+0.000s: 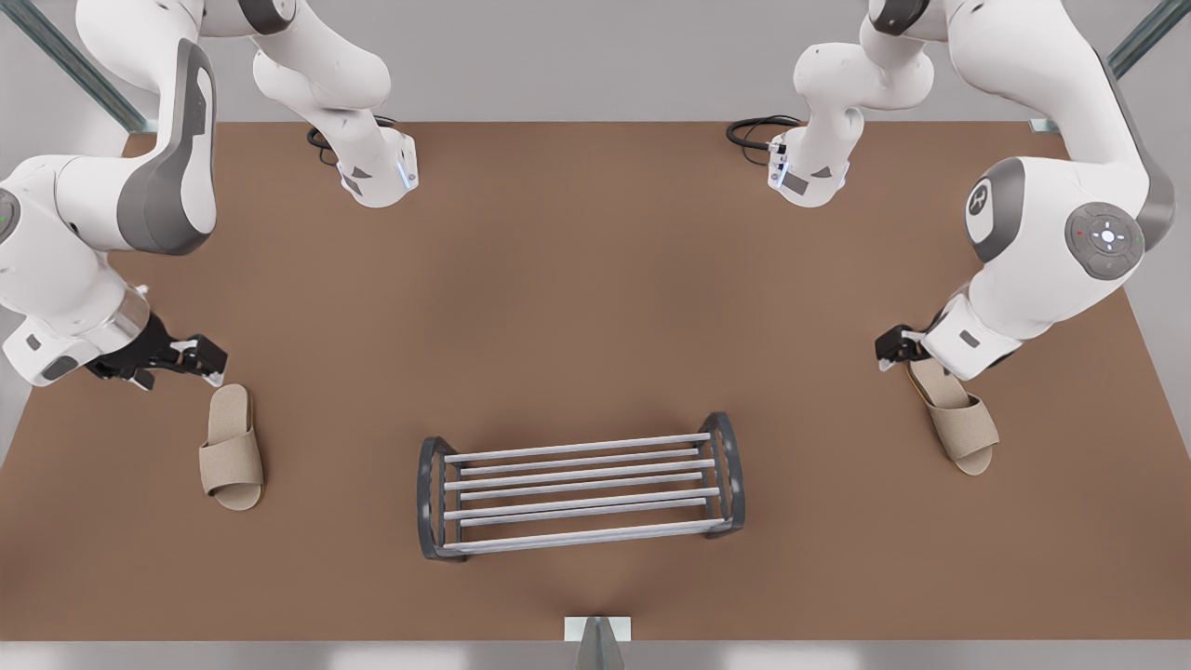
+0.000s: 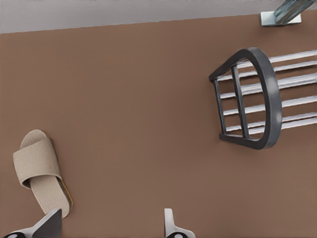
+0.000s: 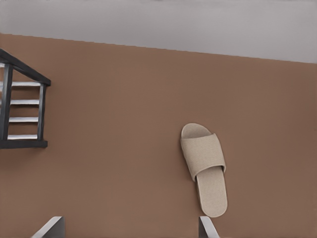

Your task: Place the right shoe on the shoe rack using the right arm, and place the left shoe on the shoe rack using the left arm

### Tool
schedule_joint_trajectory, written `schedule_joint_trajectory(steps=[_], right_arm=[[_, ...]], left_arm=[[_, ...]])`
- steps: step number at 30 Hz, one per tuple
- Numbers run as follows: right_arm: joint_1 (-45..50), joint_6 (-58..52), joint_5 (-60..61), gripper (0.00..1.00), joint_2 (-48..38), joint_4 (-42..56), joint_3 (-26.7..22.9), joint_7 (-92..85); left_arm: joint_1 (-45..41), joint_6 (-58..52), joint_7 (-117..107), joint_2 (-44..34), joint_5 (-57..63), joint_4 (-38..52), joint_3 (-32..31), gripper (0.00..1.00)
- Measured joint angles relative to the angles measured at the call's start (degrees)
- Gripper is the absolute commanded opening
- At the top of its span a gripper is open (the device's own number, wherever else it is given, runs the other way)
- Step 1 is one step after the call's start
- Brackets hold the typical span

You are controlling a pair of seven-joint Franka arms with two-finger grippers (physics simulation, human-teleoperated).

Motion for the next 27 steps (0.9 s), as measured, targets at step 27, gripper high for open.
schedule_joint_trajectory(steps=[27], right_arm=[[-10.17,79.57,-0.01,1.0,-22.44,-72.64,3.11,2.6]], left_arm=[[8.19,94.43,-9.25,0.23,12.86,-61.97,1.08,0.99]])
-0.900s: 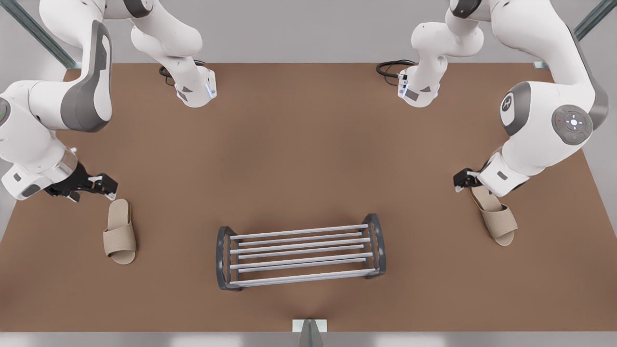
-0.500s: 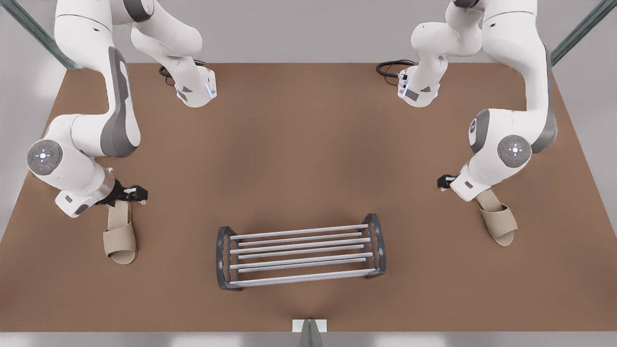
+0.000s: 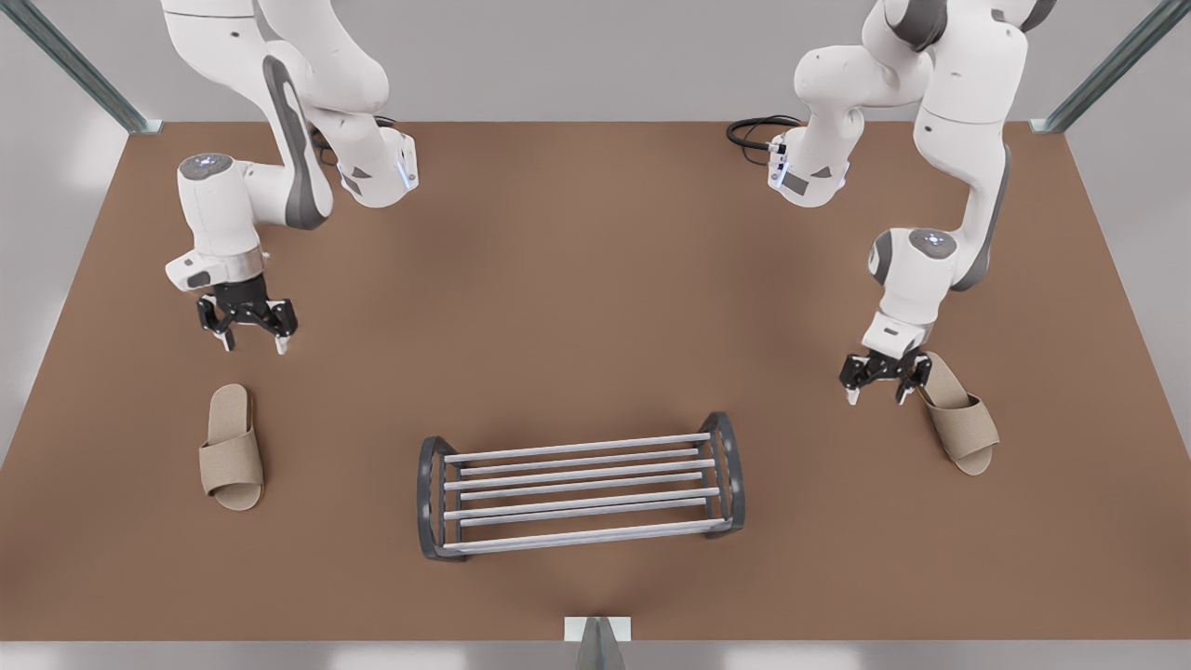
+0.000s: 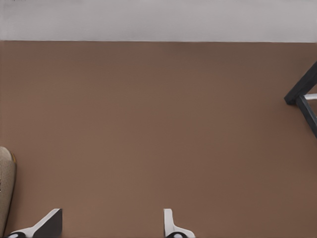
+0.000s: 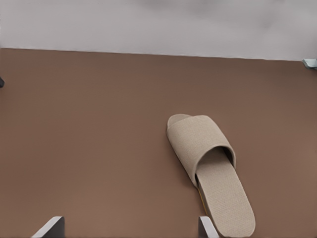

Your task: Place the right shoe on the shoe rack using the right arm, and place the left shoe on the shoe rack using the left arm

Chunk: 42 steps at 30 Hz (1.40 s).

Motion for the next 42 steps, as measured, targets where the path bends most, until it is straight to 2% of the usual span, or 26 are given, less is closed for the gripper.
schedule_joint_trajectory(steps=[4,10,18,24,29,31,35,42], right_arm=[[-2.29,9.6,-0.5,1.0,5.26,1.73,0.0,-0.75],[-3.8,16.0,-4.57,1.0,11.91,4.88,-0.08,-3.26],[-20.52,18.74,-21.96,1.0,17.44,7.58,0.19,-6.02],[-20.5,19.37,-26.14,1.0,24.24,12.37,1.71,-7.38],[-24.97,19.59,-31.65,1.0,28.75,15.92,1.98,-8.22],[-26.19,19.65,-32.92,1.0,31.28,17.96,3.32,-8.5],[-32.98,19.74,-34.6,1.0,35.99,19.98,9.77,-8.98],[-35.37,19.79,-38.32,1.0,40.12,21.04,12.33,-9.57]], left_arm=[[-0.46,5.29,-1.09,4.41,-1.48,0.67,1.71,0.99],[-0.3,8.83,-2.35,5.99,-5.1,-2.55,4.34,0.99],[-0.88,10.36,-3.5,9.23,-6.23,-1.3,6.68,0.99],[-1.94,10.75,-4.1,13.69,-6.77,0.92,9.27,0.99],[-3.51,10.9,-4.47,14.22,-7.01,2.71,13.16,0.99],[-3.56,10.94,-4.59,14.61,-7.04,2.79,13.72,0.99],[-3.58,11.0,-4.8,15.68,-7.14,2.8,14.07,0.99],[-3.76,11.08,-5.06,17.98,-7.46,4.13,15.02,0.99]])
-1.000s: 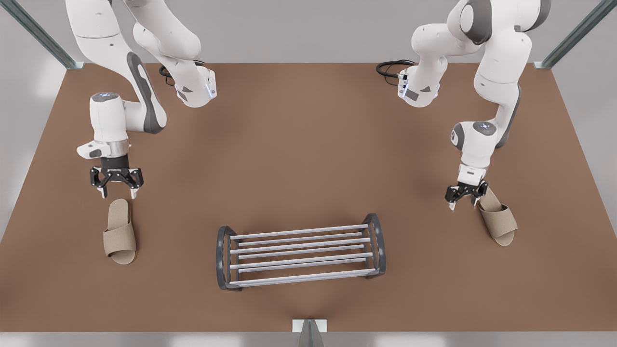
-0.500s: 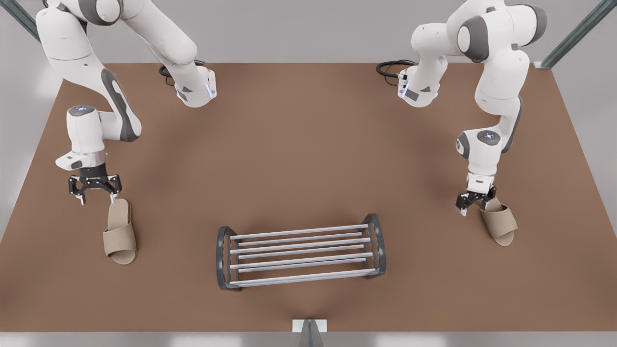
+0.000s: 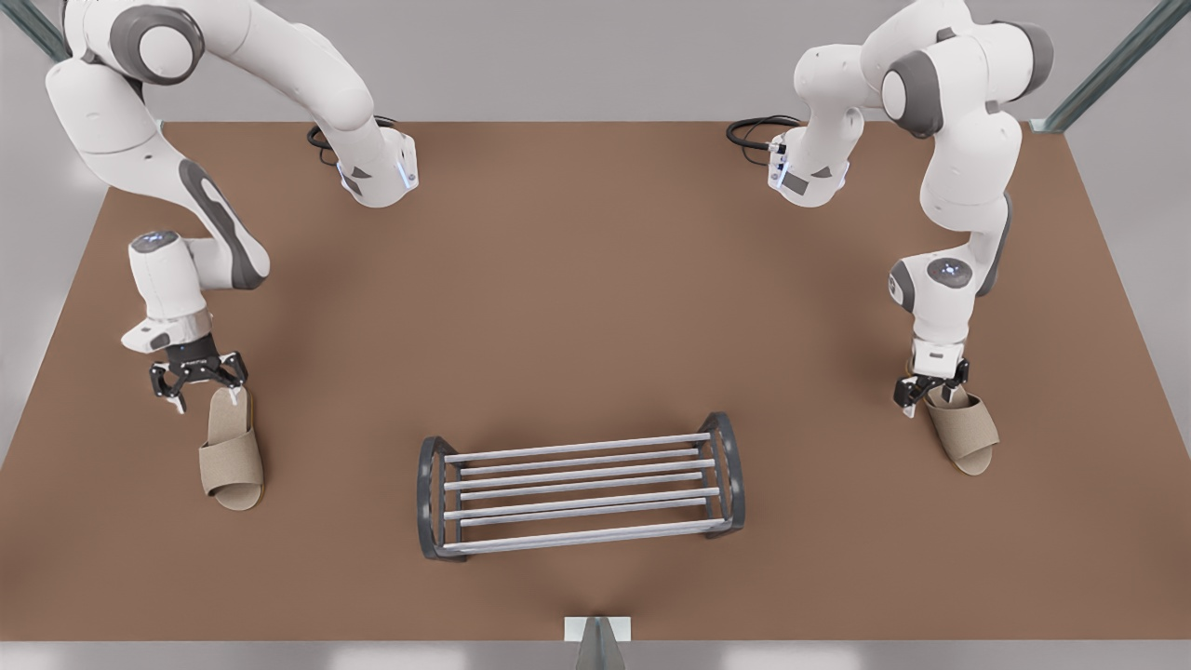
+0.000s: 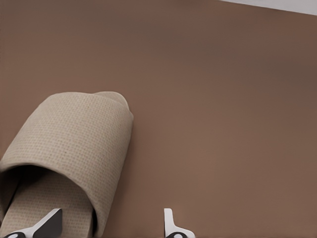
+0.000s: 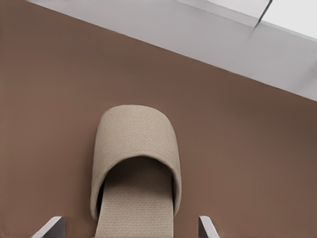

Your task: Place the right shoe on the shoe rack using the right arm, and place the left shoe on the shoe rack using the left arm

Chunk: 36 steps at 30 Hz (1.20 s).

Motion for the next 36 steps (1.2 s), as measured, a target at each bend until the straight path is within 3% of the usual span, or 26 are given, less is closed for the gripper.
schedule_joint_trajectory(steps=[26,34,36], right_arm=[[-6.15,0.03,-8.3,1.0,9.89,7.51,0.6,-1.32],[-6.17,0.03,-8.53,1.0,9.78,7.39,3.56,-0.89],[-5.56,0.03,-8.38,1.0,10.01,7.52,3.68,-0.59]], left_arm=[[-3.61,0.27,-0.41,2.54,-3.13,3.41,2.61,0.99],[-3.35,0.32,-0.5,3.14,-3.36,4.1,2.62,0.99],[-3.33,0.32,-0.51,3.21,-3.38,4.13,2.62,0.9]])
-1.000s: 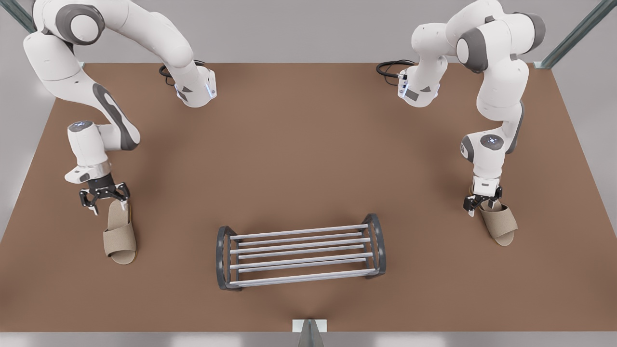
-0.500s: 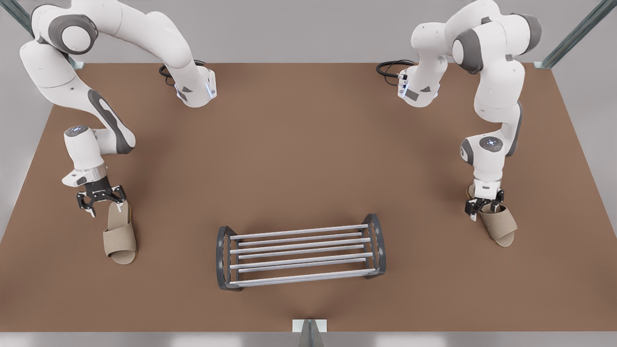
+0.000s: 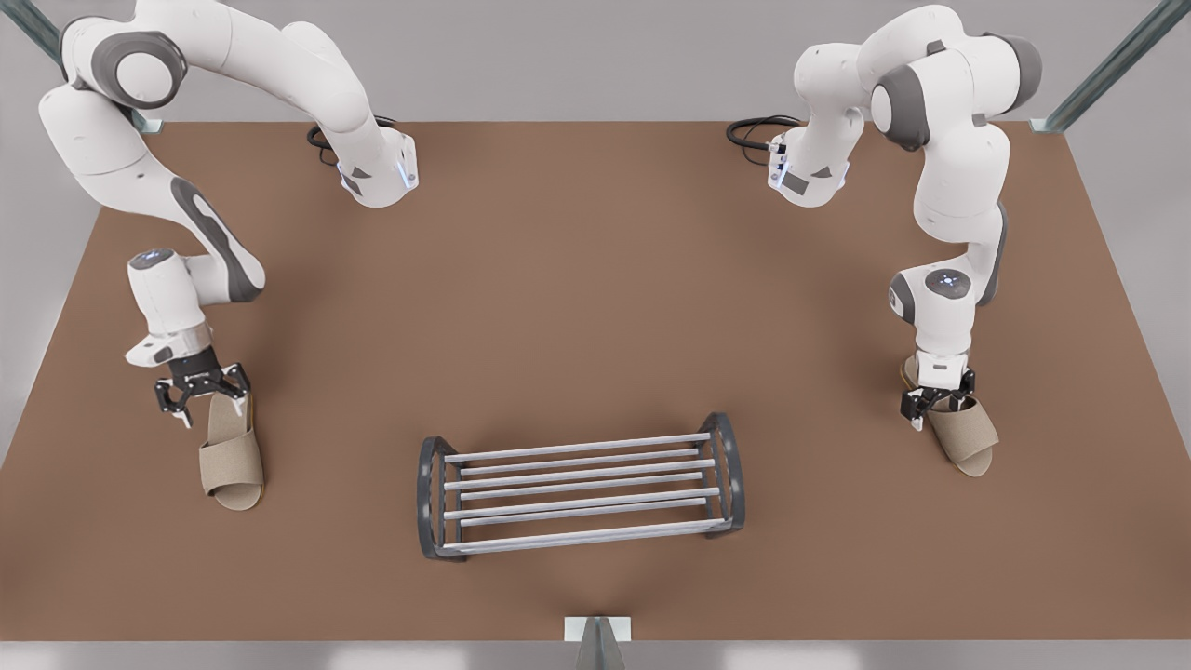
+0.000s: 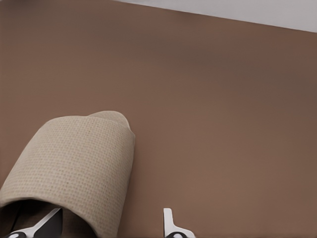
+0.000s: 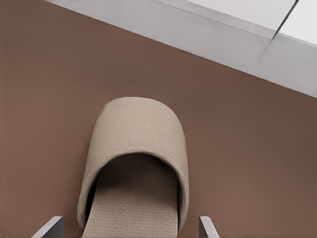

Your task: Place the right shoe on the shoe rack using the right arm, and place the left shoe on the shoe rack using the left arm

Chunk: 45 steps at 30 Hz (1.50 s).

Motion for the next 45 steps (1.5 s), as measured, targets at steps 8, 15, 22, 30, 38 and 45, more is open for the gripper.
schedule_joint_trajectory(steps=[8,15,22,30,38,45], right_arm=[[2.55,-0.06,2.05,1.0,1.09,2.08,0.04,0.89],[1.81,-0.08,2.38,1.0,1.3,2.85,-0.05,1.4],[1.91,-0.08,2.25,1.0,2.8,5.51,-0.59,1.71],[1.87,-0.06,2.04,1.0,5.66,8.66,-0.66,1.84],[1.92,-0.04,1.97,1.0,7.75,10.97,-0.66,1.83],[2.21,-0.02,1.91,1.0,9.45,12.53,-0.68,1.73]], left_arm=[[0.05,0.01,-0.06,0.03,0.01,0.0,1.14,0.9],[-0.32,0.0,-0.09,0.03,0.0,0.0,1.8,0.66],[-0.34,0.0,-0.06,0.01,-0.02,0.0,1.91,0.46],[-0.29,0.03,0.08,-0.15,-0.09,-0.01,1.94,0.37],[-0.29,-0.02,0.15,-1.62,-0.18,0.0,2.02,0.32],[0.25,-0.07,0.19,-3.31,-0.15,-0.05,2.02,0.27]])
